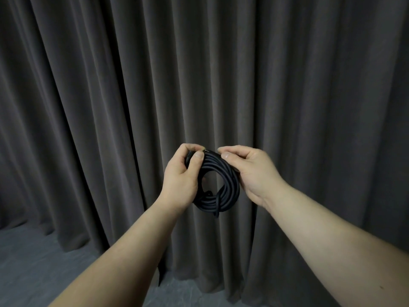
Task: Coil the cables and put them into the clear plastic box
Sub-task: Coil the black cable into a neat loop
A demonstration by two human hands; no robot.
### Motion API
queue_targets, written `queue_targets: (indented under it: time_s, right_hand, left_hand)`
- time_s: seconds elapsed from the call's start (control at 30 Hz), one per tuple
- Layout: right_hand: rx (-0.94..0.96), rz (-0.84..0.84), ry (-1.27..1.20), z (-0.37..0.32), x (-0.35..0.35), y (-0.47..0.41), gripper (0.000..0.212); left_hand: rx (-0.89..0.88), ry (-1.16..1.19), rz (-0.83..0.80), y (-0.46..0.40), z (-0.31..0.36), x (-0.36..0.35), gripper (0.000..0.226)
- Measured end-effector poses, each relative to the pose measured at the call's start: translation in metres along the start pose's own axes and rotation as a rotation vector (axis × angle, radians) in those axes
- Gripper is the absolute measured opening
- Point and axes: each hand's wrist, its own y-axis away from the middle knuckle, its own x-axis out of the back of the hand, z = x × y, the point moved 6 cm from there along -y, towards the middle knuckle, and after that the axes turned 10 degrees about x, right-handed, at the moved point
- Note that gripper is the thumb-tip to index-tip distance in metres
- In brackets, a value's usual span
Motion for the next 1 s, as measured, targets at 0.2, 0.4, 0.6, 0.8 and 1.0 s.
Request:
queue_targets:
  time_s: [0.2, 0.4, 0.6, 0.8, 1.0]
  right_hand:
    - [-0.028, 0.095, -0.166, -0.007, 0.003, 0.002, 0.023]
    - [0.069, 0.019, 0.034, -0.015, -0.003, 0.004, 0.022]
    - [0.102, 0.113, 0.183, -0.013, 0.002, 0.005, 0.022]
    - [0.092, 0.076, 0.257, -0.008, 0.001, 0.007, 0.020]
    - [0.056, 0.034, 0.071, -0.005, -0.004, 0.008, 0.025]
  left_hand:
    - [-0.002, -0.021, 0.027, 0.002, 0.008, -0.001, 0.019]
    - [0.006, -0.069, 0.030, 0.004, 0.010, -0.005, 0.021]
    - [-0.063, -0.064, 0.041, 0.002, 0.015, -0.005, 0.014]
    - [-0.007, -0.041, 0.040, 0.002, 0.008, -0.008, 0.018]
    - [0.017, -0.059, 0.053, 0.001, 0.006, -0.006, 0.017]
